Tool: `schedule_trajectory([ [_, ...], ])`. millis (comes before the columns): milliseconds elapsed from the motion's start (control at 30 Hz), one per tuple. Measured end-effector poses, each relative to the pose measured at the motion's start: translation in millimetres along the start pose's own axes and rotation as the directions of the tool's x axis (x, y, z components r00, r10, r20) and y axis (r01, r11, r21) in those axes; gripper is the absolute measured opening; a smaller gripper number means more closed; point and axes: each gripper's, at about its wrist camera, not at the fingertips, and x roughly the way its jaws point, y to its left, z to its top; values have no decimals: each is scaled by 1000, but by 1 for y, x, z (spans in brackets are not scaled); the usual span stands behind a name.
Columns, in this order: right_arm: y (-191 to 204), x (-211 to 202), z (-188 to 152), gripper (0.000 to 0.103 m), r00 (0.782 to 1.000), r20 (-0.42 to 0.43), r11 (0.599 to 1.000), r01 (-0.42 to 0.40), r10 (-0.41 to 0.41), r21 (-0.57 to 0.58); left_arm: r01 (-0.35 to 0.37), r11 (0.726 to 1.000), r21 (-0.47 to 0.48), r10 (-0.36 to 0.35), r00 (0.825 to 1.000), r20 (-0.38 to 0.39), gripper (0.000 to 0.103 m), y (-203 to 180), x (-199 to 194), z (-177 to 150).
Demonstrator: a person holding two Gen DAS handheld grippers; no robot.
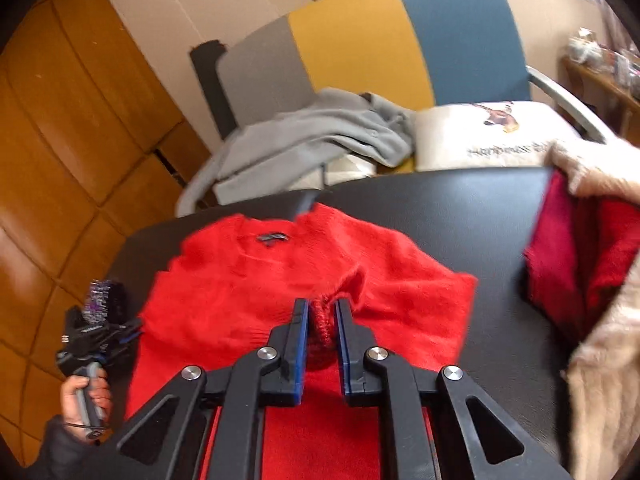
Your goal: Fold clothes
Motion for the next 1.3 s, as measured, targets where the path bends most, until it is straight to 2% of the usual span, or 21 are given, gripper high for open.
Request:
schedule_trajectory([
  [67, -13, 12, -8, 12, 998, -47, 999, 41, -39, 34, -27, 1000, 9, 27, 1000, -14, 6, 3, -1, -1],
  [133, -31, 28, -18, 16, 989, -91, 991, 124, -119, 55, -33, 999, 21, 34, 999, -37, 8, -1, -2, -3],
  [200, -43, 32, -24, 16, 988, -83, 986, 138, -130, 93, -52, 997, 49, 54, 997, -49, 16, -10, -4, -6],
  [233, -43, 28, -25, 16, 990, -59, 986, 133, -128, 102, -88, 992, 93, 92, 995, -35, 17, -17, -10, -9],
  [333, -15, 18, -26, 16, 996, 5, 996, 86, -86, 14, -153, 963, 223, 147, 988, 47, 20, -45, -24, -17],
  [400, 8, 13, -26, 20, 998, 38, 997, 51, -49, -62, -143, 945, 293, 125, 989, 80, 25, -65, -25, -19],
  [467, 33, 26, -26, 23, 1000, 16, 990, 21, -19, -137, -133, 922, 364, 107, 990, 90, 27, -88, -12, -18],
  [600, 67, 71, -33, 25, 997, -64, 974, 17, -32, -227, -196, 884, 424, 179, 981, 80, 27, -96, 30, -9],
  [667, 66, 89, -37, 25, 993, -87, 966, 50, -75, -253, -254, 868, 428, 248, 966, 70, 26, -81, 48, -4],
  [700, 64, 95, -40, 22, 991, -78, 957, 83, -108, -277, -253, 863, 437, 248, 966, 70, 20, -73, 55, -3],
  [733, 59, 95, -43, 20, 993, -50, 952, 85, -104, -293, -238, 859, 453, 223, 971, 88, 14, -67, 51, -4],
  [833, 42, 88, -56, 19, 997, 13, 939, 75, -75, -334, -223, 840, 495, 202, 975, 97, 11, -61, 45, -8],
  [933, 29, 84, -54, 19, 1000, 2, 961, 23, -23, -276, -227, 829, 511, 208, 973, 96, 10, -65, 43, -9],
  [967, 26, 84, -53, 19, 1000, -5, 965, 8, -9, -262, -225, 831, 508, 216, 973, 76, 11, -71, 42, -8],
  [1000, 25, 85, -49, 19, 1000, -15, 968, -7, 3, -250, -216, 833, 509, 219, 974, 55, 22, -78, 40, -7],
  [1033, 24, 85, -44, 20, 999, -41, 971, -25, 16, -236, -186, 831, 525, 199, 979, 32, 26, -89, 38, -6],
  [1067, 24, 85, -38, 21, 997, -66, 974, -44, 30, -222, -167, 817, 552, 182, 983, 28, 26, -101, 39, -5],
  [1133, 27, 78, -20, 27, 994, -87, 976, -79, 62, -205, -155, 771, 618, 179, 984, 23, 31, -121, 49, -1],
  [1167, 33, 74, -10, 33, 995, -69, 970, -87, 73, -228, -149, 745, 650, 178, 984, 21, 33, -132, 53, 1],
  [1233, 37, 76, 14, 76, 993, -58, 964, -114, 103, -242, -135, 691, 710, 176, 984, 16, 39, -153, 63, 5],
  [1300, 39, 87, 38, 81, 992, -58, 960, -122, 110, -251, -137, 642, 755, 195, 981, 13, 40, -168, 77, 11],
])
